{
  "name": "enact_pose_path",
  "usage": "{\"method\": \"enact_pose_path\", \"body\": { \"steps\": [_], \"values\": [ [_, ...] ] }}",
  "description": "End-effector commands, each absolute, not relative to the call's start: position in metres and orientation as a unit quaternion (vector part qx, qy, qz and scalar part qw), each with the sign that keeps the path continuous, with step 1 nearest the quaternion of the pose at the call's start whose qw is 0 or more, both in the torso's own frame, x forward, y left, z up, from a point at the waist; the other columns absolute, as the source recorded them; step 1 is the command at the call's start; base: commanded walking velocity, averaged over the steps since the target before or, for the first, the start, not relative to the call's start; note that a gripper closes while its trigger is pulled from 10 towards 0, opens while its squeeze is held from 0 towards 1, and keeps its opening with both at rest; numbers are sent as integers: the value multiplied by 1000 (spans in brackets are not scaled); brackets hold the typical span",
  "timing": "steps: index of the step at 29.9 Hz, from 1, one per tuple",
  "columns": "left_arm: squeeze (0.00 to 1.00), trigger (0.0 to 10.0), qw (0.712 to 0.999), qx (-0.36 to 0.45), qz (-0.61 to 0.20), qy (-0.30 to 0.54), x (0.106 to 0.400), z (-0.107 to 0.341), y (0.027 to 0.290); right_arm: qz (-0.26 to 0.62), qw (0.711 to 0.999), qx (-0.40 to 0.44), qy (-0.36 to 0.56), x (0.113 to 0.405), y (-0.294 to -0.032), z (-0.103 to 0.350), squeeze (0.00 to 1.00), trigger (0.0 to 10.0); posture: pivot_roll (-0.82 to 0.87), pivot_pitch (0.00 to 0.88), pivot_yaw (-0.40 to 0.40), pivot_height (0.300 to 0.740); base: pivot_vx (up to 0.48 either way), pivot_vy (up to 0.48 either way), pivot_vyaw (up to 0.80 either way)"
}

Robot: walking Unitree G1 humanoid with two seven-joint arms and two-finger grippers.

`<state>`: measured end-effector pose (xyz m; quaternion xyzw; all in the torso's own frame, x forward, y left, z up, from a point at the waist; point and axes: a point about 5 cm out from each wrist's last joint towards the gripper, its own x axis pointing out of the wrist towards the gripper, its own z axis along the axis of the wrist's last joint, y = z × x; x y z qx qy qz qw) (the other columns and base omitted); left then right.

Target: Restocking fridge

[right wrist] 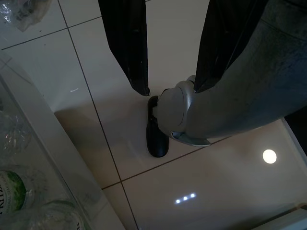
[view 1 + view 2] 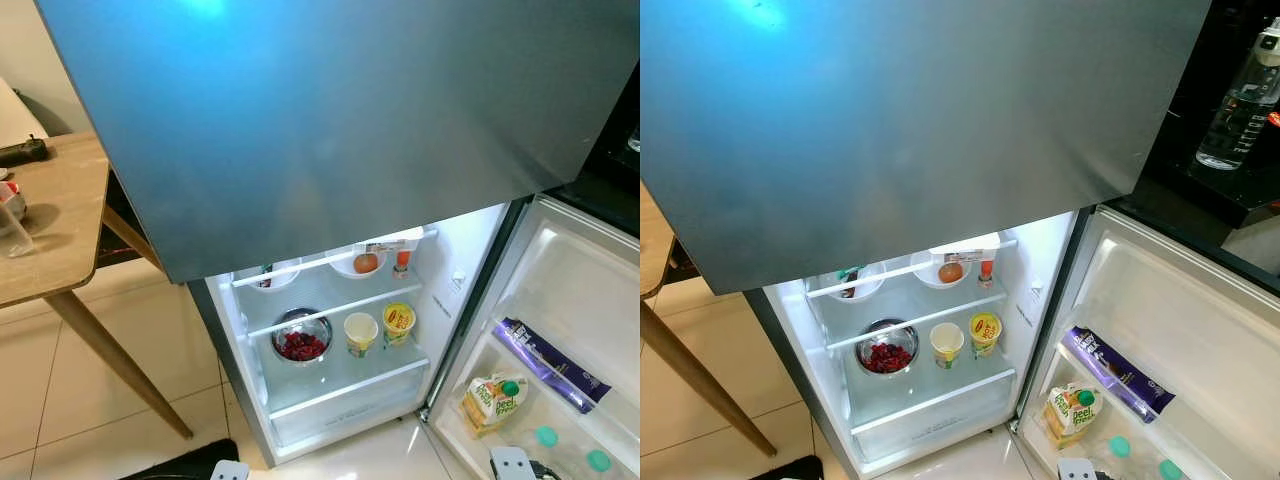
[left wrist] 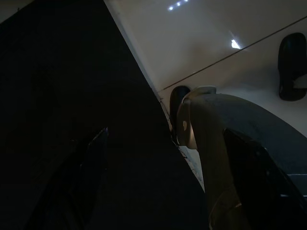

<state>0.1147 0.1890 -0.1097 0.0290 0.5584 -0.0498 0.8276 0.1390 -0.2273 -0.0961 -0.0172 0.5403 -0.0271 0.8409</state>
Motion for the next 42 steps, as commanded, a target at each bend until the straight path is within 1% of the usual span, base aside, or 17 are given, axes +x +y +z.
{"method": "enact_pose_path", "body": {
  "steps": [1, 32, 42],
  "values": [
    [0, 10000, 821, 35, -50, 568, 109, -111, 193, -26, 838, -17, 545, 136, -226, -97, 0, 10000, -63, 0, -18, 740, 0, 0, 0],
    [0, 10000, 824, 28, -53, 564, 112, -111, 188, -26, 839, -20, 544, 138, -228, -96, 0, 10000, -62, 0, -19, 740, 0, 0, 0],
    [0, 10000, 823, 32, -48, 565, 110, -110, 193, -26, 838, -17, 545, 137, -226, -97, 0, 10000, -66, 0, -17, 740, 0, 0, 0]
  ]
}}
